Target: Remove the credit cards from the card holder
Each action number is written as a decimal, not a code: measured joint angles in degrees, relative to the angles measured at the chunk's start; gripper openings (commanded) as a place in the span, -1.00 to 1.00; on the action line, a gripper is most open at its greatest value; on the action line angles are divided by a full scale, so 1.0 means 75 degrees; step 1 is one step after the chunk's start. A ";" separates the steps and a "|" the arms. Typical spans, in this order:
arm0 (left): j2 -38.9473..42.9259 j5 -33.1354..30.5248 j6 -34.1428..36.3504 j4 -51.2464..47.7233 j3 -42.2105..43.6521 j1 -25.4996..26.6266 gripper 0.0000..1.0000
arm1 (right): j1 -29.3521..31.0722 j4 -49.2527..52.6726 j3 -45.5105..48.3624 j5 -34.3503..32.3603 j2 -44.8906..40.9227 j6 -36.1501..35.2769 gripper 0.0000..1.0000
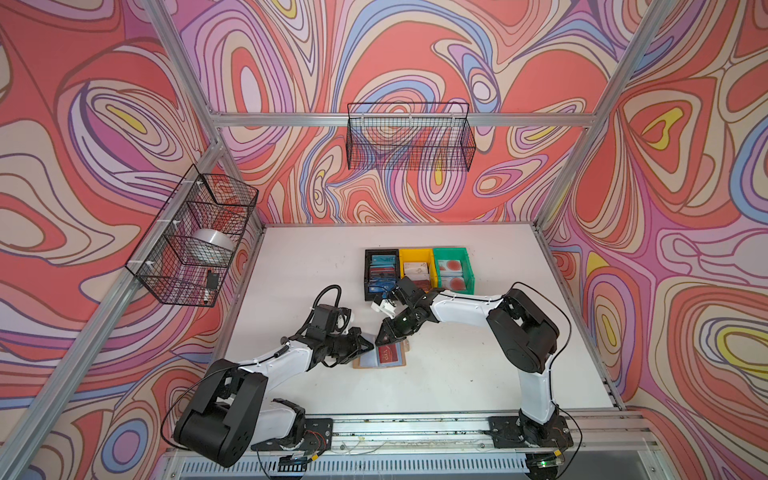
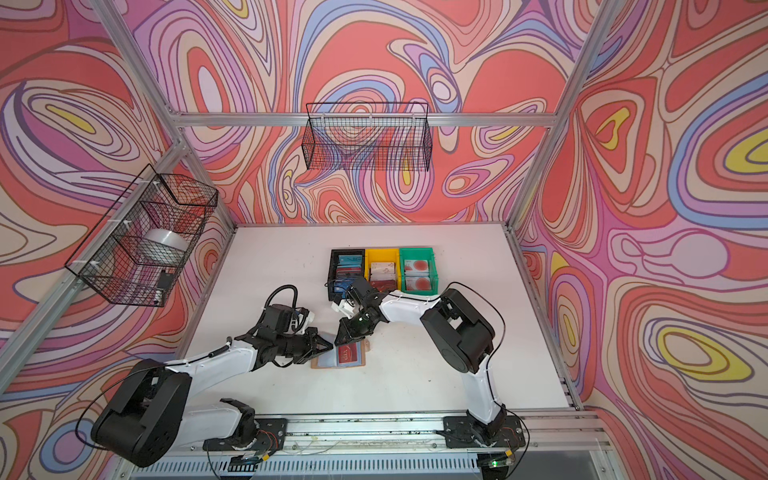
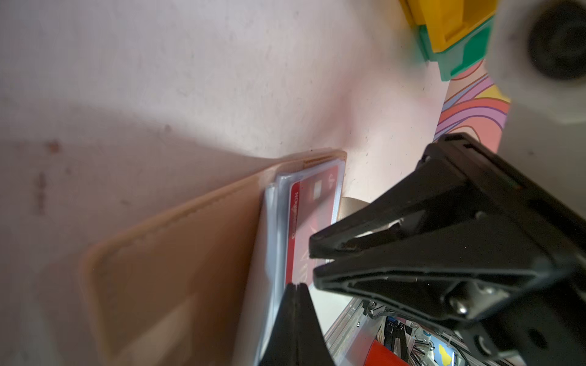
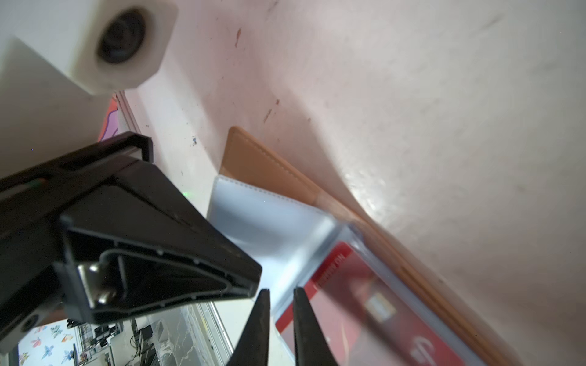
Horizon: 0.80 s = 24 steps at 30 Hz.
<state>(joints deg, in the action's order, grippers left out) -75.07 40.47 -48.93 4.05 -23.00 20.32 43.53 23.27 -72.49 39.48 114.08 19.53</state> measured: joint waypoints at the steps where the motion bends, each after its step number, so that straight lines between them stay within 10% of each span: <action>1: -0.0058 0.0017 -0.0023 0.0082 0.0000 0.0000 -0.85 | -0.0070 0.0064 0.0026 -0.0087 -0.0064 -0.0006 -0.65; 24: -0.1262 0.0289 -0.0172 0.1361 0.0000 0.0102 -0.66 | -0.0399 0.0799 0.0323 -0.0976 -0.0233 -0.0201 -0.64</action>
<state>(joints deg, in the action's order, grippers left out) -84.53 42.63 -50.22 14.26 -23.00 21.08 40.53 29.26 -70.06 32.16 112.33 18.02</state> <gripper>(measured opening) 0.169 0.179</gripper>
